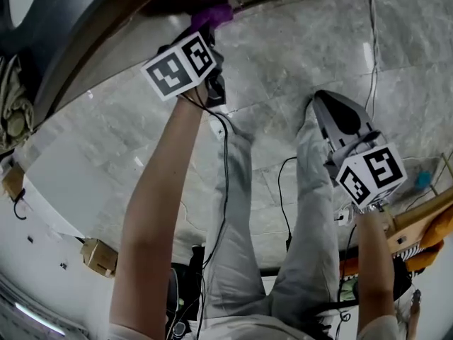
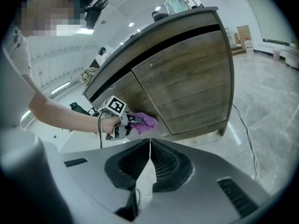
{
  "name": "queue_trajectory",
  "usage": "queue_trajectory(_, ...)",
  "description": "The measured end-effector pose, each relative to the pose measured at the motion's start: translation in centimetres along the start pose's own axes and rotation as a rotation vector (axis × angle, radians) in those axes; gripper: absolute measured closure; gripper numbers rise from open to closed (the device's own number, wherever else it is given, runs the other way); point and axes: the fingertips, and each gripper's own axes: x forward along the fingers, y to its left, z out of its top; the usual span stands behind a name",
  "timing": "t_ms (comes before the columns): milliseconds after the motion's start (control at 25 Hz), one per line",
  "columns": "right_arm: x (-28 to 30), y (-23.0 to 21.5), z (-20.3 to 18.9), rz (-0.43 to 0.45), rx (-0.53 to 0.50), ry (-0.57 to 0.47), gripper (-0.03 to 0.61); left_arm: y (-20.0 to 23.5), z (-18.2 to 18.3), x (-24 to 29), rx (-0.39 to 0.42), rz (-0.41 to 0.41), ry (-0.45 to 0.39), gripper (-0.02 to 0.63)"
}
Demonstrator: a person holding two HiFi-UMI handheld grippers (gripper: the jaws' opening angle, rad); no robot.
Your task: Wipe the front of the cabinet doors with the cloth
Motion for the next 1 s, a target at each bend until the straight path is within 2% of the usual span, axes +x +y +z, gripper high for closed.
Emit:
queue_trajectory(400, 8.5, 9.5, 2.1, 0.118, -0.109, 0.045, 0.551, 14.6, -1.0, -5.4, -0.030, 0.097, 0.033, 0.523)
queue_trajectory(520, 10.0, 11.9, 3.1, 0.151, -0.145, 0.066, 0.551, 18.6, -0.8, -7.2, -0.090, 0.153, 0.020, 0.523)
queue_trajectory(720, 11.7, 14.4, 2.3, 0.187, -0.167, 0.082, 0.551, 25.3, -1.8, -10.3, -0.169, 0.266, -0.019, 0.523)
queue_trajectory(880, 11.1, 15.0, 2.3, 0.216, -0.168, 0.091, 0.551, 27.6, -2.6, -12.7, -0.258, 0.340, -0.042, 0.523)
queue_trajectory(1000, 9.8, 14.5, 2.3, 0.240, -0.181, 0.096, 0.551, 26.8, -3.5, -13.4, -0.258, 0.365, -0.034, 0.523)
